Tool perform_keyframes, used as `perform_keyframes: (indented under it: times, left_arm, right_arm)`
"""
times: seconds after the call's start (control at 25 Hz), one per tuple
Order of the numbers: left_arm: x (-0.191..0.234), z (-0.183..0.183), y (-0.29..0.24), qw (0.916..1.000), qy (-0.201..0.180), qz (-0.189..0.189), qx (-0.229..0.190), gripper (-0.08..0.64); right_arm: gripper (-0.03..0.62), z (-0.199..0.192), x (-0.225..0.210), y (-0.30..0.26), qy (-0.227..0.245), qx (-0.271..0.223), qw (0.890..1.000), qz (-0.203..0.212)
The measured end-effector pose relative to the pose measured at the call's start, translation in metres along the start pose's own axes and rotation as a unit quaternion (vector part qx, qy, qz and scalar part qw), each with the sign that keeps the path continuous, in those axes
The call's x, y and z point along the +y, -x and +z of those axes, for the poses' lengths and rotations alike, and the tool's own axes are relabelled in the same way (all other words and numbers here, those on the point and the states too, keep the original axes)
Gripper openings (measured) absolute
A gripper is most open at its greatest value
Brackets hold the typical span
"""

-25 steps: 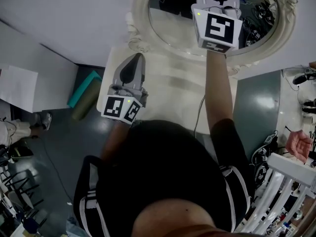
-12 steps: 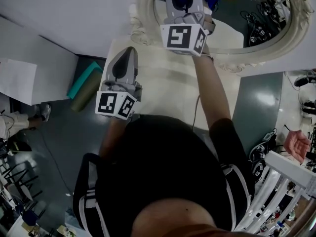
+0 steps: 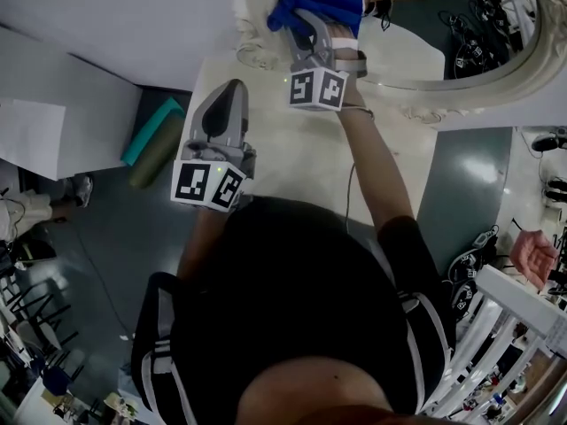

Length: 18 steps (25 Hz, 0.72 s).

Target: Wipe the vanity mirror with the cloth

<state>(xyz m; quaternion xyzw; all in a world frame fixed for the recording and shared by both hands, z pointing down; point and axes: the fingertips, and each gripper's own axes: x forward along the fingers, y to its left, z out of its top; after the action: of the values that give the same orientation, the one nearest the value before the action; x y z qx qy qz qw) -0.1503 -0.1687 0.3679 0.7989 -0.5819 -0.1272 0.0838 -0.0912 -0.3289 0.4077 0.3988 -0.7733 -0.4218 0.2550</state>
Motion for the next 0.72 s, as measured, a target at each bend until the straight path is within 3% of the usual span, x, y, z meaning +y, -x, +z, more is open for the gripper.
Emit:
perform_keyframes:
  times: [0.32,0.52,0.72]
  left_arm:
    - [-0.004,-0.008,-0.003,1.0000,0.004,0.000,0.008,0.011]
    - [-0.004,-0.009,-0.002,0.9999,0.003,0.006,0.012,0.011]
    - [-0.013,-0.014,0.000,0.9999,0.004,0.005,0.016,0.011]
  right_arm:
    - [0.049,-0.076,0.092,0.009,-0.025,0.057,0.993,0.098]
    - [0.046,-0.120,0.123,0.023,-0.091,0.085,0.983,0.138]
    - [0.044,-0.171,0.142,0.049,-0.151,0.123,0.965,0.176]
